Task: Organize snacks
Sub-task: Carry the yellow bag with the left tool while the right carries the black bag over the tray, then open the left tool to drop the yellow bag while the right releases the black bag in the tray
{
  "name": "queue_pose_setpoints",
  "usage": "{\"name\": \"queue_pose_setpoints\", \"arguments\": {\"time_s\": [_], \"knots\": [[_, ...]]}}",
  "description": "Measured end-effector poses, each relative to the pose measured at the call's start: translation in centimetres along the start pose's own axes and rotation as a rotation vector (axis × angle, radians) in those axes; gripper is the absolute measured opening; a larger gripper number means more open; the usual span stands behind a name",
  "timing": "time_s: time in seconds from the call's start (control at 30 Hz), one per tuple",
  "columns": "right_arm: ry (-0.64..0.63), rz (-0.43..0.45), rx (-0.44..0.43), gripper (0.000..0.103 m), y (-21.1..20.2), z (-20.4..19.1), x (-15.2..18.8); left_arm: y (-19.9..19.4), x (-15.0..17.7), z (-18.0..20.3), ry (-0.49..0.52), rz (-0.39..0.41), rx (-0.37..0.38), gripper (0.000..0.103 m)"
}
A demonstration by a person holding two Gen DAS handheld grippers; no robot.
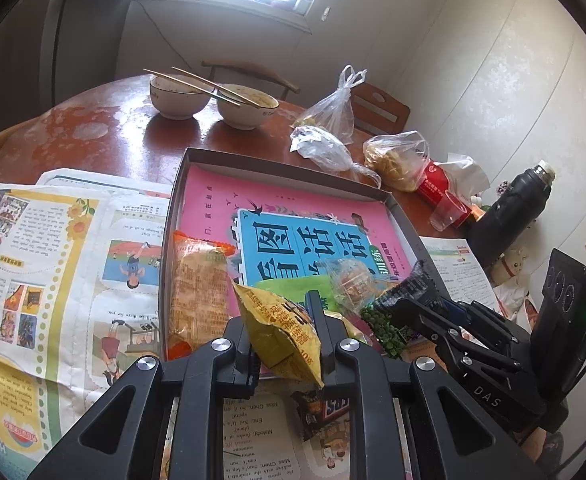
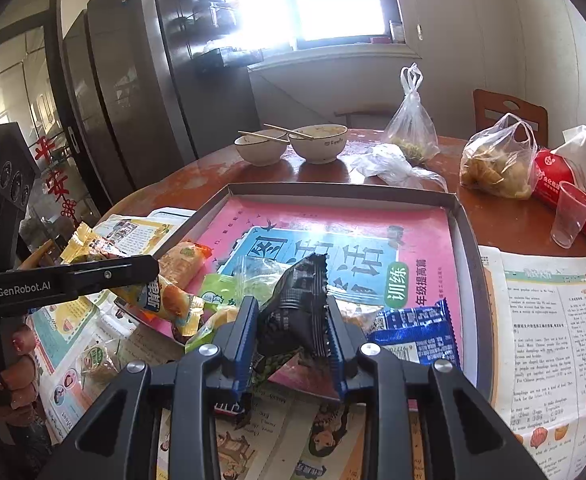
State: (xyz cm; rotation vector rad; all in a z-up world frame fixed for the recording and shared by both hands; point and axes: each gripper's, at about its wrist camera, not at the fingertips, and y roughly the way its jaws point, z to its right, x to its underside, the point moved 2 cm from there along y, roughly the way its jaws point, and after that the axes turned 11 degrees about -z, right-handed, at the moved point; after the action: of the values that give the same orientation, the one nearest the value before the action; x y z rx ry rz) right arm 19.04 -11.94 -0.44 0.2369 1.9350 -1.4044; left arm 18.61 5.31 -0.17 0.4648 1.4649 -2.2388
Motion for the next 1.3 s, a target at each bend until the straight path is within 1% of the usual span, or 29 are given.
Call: {"name": "queue_pose_setpoints", "arguments": {"time_s": [0.23,0.4,0.53,0.63,0.77,0.87,0.93,1.03,1.3], "knots": [[-0.061,-0.019,0.035,0.032,1.3,-1.4,-0.4,0.3,-0.6,-0.8,-0.025,0.010,0.003,0.020],[-0.106,-0.023,0.081,0.032,1.8,-2.2,-0.3,0.6,-1.3,-1.5,-0.047,0.014,-0.009,0.020],[-0.104,-0.024,0.085,0.032,1.7,-2.1,-0.2,1.1,-1.7,-1.9,-0.068,0.007,-0.016,0.021],[-0.103,-0.022,0.092,0.035,1.5,-1.9,-0.1,1.3,-1.8,-2.3,-0.083,0.004,-0.020,0.022],[-0.082,-0.016,0.086,0.044,1.1,-1.5,0.0,1.5,-1.8,-2.7,-0.098,0.006,-0.022,0.023],[-0.076,-0.014,0.085,0.046,0.8,-1.4,0.0,1.7,-1.7,-3.0,-0.111,0.011,-0.023,0.023],[-0.073,-0.011,0.082,0.046,0.6,-1.4,0.0,1.7,-1.6,-3.1,-0.122,0.019,-0.018,0.023],[-0.071,-0.007,0.076,0.046,0.2,-1.4,0.1,2.1,-1.6,-3.0,-0.116,0.020,-0.038,0.023],[-0.066,0.000,0.068,0.047,-0.4,-1.5,0.3,3.2,-1.1,-2.4,-0.106,-0.008,-0.050,0.023]]}}
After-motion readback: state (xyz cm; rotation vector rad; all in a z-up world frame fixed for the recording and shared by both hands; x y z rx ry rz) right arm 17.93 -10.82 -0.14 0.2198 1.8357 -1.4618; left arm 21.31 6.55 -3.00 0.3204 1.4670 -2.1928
